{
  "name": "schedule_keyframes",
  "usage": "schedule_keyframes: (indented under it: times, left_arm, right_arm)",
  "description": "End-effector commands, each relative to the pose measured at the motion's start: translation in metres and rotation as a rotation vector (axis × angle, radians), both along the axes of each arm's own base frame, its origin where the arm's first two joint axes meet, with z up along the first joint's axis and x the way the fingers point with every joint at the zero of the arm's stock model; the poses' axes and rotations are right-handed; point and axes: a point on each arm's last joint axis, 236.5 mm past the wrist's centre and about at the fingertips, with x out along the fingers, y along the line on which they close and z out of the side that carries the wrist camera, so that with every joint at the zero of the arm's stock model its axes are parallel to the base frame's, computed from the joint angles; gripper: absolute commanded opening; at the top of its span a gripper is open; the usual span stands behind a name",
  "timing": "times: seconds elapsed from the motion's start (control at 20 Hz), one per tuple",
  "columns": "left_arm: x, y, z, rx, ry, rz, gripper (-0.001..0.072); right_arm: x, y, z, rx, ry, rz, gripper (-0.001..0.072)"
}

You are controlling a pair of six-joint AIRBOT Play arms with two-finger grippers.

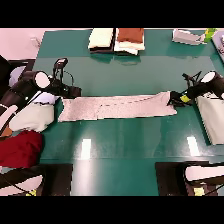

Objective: Fold the shirts.

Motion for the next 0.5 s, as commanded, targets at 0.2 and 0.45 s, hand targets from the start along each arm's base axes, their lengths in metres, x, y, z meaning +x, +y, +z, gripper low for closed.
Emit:
schedule_keyframes:
  times: [0.2, 0.45]
  left_arm:
    - [-0.018, -0.061, -0.010, -0.058, 0.025, -0.096, 0.0019]
    - [-0.017, -0.143, -0.023, -0.156, 0.020, -0.178, 0.0019]
  right_arm:
    - [-0.008, -0.001, 0.027, -0.070, -0.043, 0.075, 0.0012]
    - [-0.023, 0.013, 0.100, -0.084, -0.168, 0.112, 0.0011]
